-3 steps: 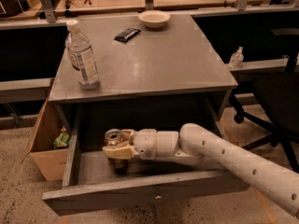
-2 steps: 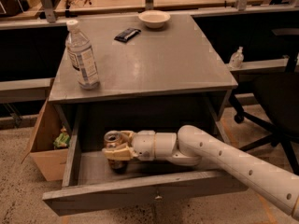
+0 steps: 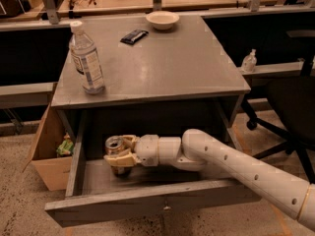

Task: Place orange can into top drawer

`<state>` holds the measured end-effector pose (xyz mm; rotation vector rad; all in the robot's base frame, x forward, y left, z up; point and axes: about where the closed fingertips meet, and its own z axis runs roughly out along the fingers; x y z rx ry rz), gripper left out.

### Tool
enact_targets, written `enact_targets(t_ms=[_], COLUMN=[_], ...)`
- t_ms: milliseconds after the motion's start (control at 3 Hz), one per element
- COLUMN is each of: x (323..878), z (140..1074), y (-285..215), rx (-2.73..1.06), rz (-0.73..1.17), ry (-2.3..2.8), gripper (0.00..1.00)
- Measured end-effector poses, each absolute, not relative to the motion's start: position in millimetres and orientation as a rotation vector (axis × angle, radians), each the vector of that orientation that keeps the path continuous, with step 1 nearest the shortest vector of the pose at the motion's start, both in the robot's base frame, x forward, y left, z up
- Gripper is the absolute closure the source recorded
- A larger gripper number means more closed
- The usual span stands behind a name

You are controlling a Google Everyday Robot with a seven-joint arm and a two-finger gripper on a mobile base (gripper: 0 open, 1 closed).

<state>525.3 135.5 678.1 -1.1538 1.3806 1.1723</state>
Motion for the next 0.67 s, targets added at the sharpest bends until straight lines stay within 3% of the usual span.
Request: enact_targets(t_ms=[667], x=[525.7], z=[690.6], y=[131.2], rx=[-1.234], rz=[1.192], ry=[1.346], gripper=[0.09])
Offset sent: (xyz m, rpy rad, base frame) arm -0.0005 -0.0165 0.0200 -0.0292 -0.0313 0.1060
